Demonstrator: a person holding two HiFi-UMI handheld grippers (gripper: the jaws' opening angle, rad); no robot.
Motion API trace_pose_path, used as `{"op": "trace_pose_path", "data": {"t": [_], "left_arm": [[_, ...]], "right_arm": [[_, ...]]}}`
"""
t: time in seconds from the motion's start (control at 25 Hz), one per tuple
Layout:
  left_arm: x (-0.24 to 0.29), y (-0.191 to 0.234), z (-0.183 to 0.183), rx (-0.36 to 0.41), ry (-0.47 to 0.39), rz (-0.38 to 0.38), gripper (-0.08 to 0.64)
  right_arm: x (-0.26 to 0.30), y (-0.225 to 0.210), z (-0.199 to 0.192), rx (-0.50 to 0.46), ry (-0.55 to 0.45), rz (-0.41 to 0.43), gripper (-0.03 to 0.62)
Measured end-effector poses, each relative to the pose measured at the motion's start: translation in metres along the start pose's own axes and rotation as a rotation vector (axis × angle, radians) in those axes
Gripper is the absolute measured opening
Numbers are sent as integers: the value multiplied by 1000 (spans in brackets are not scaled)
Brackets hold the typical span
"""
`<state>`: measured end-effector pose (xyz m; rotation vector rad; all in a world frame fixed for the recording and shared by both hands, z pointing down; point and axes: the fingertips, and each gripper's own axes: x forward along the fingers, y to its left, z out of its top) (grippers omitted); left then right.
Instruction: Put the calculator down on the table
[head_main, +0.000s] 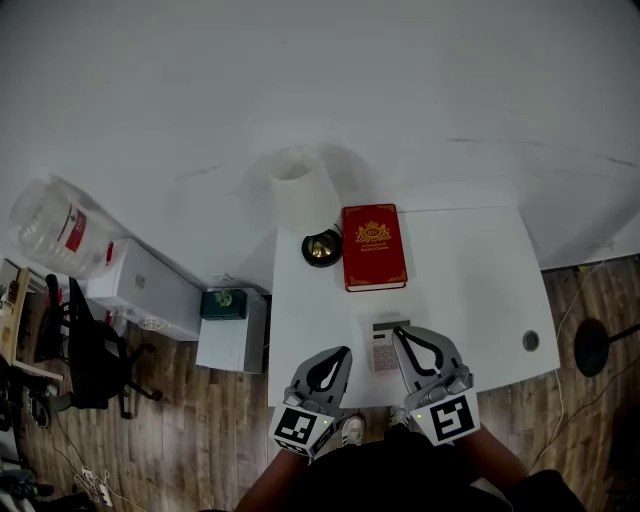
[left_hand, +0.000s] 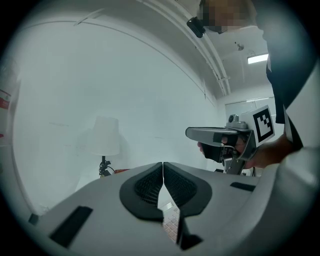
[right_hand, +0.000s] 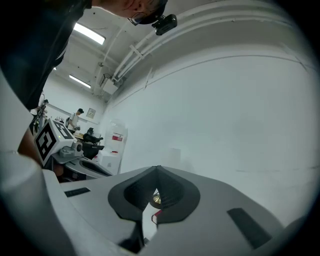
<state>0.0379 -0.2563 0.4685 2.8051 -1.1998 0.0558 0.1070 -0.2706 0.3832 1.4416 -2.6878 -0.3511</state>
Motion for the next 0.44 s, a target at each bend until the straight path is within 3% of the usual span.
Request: {"op": "trace_pose_path", "data": {"t": [0.44], "left_arm": [[2,-14,8,4,-10,-19,20]], "right_arm": [[-16,-7,4,8,6,-39,17]]}}
